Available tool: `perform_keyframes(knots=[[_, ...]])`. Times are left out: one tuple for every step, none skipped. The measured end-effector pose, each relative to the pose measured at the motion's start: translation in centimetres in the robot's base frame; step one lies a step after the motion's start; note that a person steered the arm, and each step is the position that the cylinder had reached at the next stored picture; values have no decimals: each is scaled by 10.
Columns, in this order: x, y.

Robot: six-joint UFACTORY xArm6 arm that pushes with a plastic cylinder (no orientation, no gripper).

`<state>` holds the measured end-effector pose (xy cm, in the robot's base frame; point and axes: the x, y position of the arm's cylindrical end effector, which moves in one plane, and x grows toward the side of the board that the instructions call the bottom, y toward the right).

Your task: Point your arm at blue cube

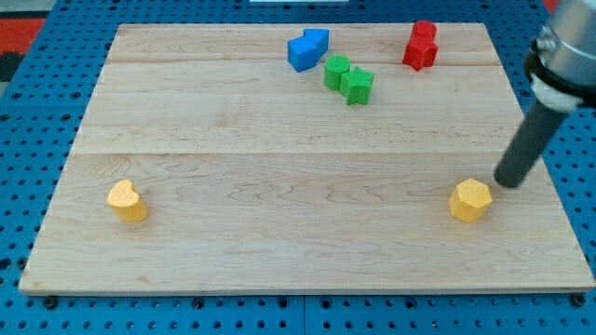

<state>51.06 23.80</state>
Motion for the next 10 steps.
perform_keyframes(knots=[[12, -65], [12, -207], [27, -338], [27, -363], [27, -348], [25, -350], [20, -353], [16, -353], [16, -353], [5, -351]])
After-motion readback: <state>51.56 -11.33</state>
